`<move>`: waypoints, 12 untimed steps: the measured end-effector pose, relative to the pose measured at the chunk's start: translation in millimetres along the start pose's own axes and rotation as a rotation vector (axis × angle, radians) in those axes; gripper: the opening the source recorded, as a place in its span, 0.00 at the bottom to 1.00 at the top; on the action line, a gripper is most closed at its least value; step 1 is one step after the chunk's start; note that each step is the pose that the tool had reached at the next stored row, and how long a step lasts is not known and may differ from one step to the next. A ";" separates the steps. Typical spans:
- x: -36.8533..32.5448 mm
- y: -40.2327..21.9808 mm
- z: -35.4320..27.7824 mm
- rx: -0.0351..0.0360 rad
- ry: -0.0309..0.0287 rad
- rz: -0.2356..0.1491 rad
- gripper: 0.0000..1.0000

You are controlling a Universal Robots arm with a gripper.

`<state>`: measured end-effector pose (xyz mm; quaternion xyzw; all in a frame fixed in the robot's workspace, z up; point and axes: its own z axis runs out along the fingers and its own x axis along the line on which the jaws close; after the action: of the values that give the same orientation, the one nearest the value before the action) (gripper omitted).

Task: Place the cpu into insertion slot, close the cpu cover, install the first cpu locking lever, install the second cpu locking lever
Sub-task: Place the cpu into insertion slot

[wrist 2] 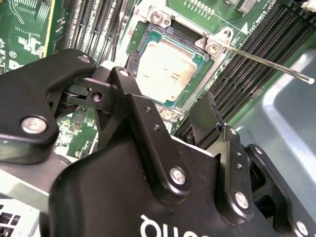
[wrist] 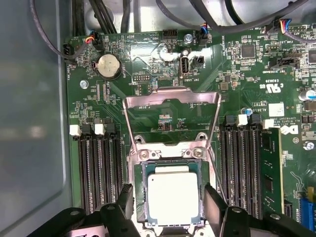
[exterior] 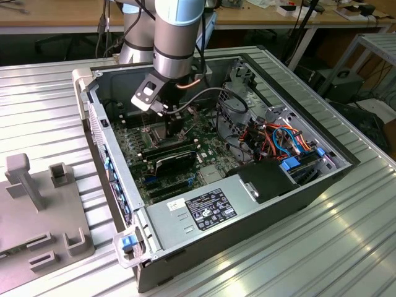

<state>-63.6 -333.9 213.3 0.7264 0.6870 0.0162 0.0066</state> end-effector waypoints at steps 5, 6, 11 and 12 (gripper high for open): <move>0.1 0.2 -4.6 0.0002 0.0001 0.000 0.68; 0.1 0.2 -5.4 0.0003 0.0000 0.000 0.68; 0.2 0.4 -8.0 0.0012 0.0003 0.000 0.67; 0.2 0.3 -8.0 0.0013 0.0001 0.000 0.60</move>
<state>-63.5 -333.8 221.3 0.7265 0.6870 0.0158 0.0060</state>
